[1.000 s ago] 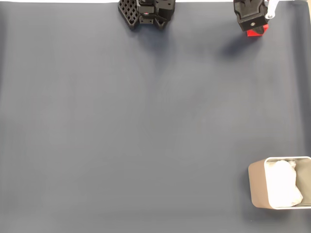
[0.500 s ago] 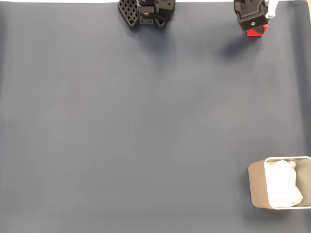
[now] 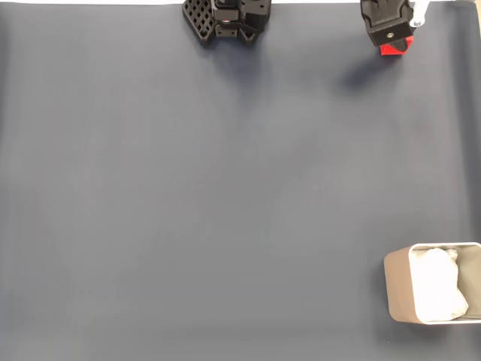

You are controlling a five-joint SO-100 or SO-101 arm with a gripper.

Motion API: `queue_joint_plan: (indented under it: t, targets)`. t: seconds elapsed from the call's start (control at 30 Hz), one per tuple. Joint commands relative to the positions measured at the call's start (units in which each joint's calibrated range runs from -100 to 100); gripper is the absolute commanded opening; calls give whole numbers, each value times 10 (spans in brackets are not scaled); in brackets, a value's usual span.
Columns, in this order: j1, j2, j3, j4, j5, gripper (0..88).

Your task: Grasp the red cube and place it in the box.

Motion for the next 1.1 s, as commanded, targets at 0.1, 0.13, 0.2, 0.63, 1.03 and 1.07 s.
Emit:
queue_joint_plan:
  t: [0.1, 0.13, 0.2, 0.63, 1.03, 1.07]
  targets:
    - [48, -53, -46, 42, -2, 89]
    - [58, -55, -56, 50, -1, 89]
    - [81, -60, -77, 63, 3, 87]
    - [208, -59, -151, 99, 17, 83]
    - [278, -16, -247, 123, 10, 75]
    - [282, -12, -255, 123, 9, 75]
